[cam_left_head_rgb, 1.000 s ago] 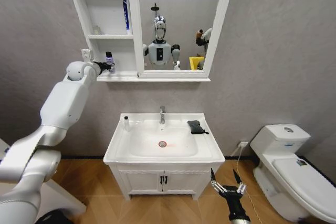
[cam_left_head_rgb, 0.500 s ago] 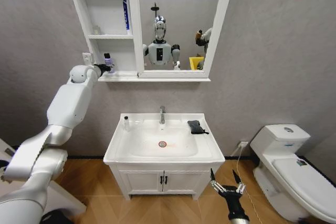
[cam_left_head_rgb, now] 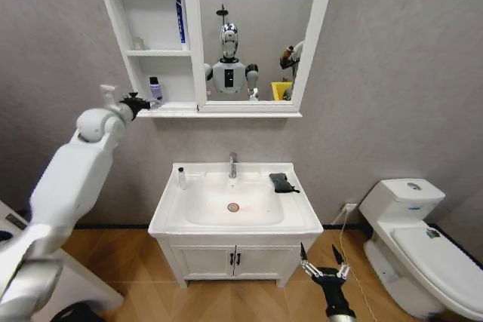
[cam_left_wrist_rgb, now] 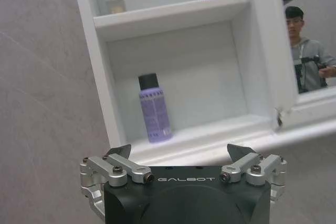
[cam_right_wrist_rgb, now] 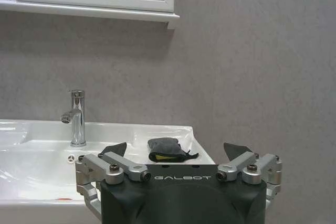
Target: Move facial cleanser and shampoo from washbasin to cabinet, then wipe washbasin with towel.
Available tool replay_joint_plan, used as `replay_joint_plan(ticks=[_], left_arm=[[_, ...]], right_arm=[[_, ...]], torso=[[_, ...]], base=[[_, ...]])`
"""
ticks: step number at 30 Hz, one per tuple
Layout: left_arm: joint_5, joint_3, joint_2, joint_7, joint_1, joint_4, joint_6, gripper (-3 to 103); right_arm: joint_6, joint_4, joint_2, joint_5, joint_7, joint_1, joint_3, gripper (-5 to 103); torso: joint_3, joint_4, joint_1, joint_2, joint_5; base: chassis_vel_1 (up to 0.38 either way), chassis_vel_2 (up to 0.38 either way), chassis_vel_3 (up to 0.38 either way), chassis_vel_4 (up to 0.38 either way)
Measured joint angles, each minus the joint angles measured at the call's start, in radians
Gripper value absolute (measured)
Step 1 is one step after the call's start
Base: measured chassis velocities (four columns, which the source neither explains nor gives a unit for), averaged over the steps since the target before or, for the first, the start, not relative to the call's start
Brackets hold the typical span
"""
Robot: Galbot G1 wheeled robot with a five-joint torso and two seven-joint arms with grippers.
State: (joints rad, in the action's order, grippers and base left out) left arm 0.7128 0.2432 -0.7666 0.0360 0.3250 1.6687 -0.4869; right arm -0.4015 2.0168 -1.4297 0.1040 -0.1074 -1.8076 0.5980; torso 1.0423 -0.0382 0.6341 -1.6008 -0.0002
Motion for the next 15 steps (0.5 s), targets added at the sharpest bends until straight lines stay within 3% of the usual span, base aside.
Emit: replay_joint_plan(ticks=[1,3,4,6,7,8,10,11,14,15], left_arm=[[0.000,0.000,0.000,0.000,0.000,0.000,0.000,100],[0.001,0.007,0.015,0.032,0.146,0.079,0.089,100],[0.001,0.007,0.015,0.032,0.146,0.079,0.089,100],[-0.039,0.011,-0.026,0.069,0.281,0.101,0.181,100],[-0.039,0.011,-0.026,0.069,0.281,0.101,0.181,100],[-0.084,0.002,-0.063,0.080,0.339,0.084,0.248,100],[-0.170,-0.011,-0.132,0.083,0.412,0.035,0.325,100],[-0.170,-0.011,-0.132,0.083,0.412,0.035,0.325,100],[-0.231,-0.036,-0.241,0.082,0.472,-0.066,0.392,101],[-0.231,-0.036,-0.241,0.082,0.472,-0.066,0.392,101]], right_arm=[[0.000,0.000,0.000,0.000,0.000,0.000,0.000,100],[0.004,0.000,-0.003,-0.007,0.002,0.002,-0.006,100],[0.004,0.000,-0.003,-0.007,0.002,0.002,-0.006,100],[0.005,0.007,-0.006,-0.010,0.002,0.001,-0.009,100],[0.005,0.007,-0.006,-0.010,0.002,0.001,-0.009,100],[0.005,0.008,-0.005,-0.011,0.002,-0.001,-0.008,100],[0.002,0.009,-0.003,-0.010,0.003,-0.006,-0.005,100],[0.002,0.009,-0.003,-0.010,0.003,-0.006,-0.005,100],[-0.004,0.009,-0.003,-0.009,0.002,-0.011,-0.003,100],[-0.004,0.009,-0.003,-0.009,0.002,-0.011,-0.003,100]], torso=[[0.000,0.0000,0.000,0.000,0.0000],[0.000,0.0012,0.000,0.000,0.0004],[0.000,0.0012,0.000,0.000,0.0004],[0.000,0.0015,0.000,0.000,0.0002],[0.000,0.0015,0.000,0.000,0.0002],[0.000,0.0014,0.000,0.000,0.0004],[0.000,0.0015,0.000,0.000,0.0002],[0.000,0.0015,0.000,0.000,0.0002],[0.000,0.0012,0.000,0.000,0.0001],[0.000,0.0012,0.000,0.000,0.0001]], base=[[0.000,0.000,0.000,0.000],[0.000,0.000,0.000,0.000],[0.000,0.000,0.000,0.000],[0.000,0.000,0.000,0.000],[0.000,0.000,0.000,0.000],[0.000,0.000,0.000,0.000],[0.000,0.000,0.000,0.000],[0.000,0.000,0.000,0.000],[0.000,0.000,0.000,0.000],[0.000,0.000,0.000,0.000]])
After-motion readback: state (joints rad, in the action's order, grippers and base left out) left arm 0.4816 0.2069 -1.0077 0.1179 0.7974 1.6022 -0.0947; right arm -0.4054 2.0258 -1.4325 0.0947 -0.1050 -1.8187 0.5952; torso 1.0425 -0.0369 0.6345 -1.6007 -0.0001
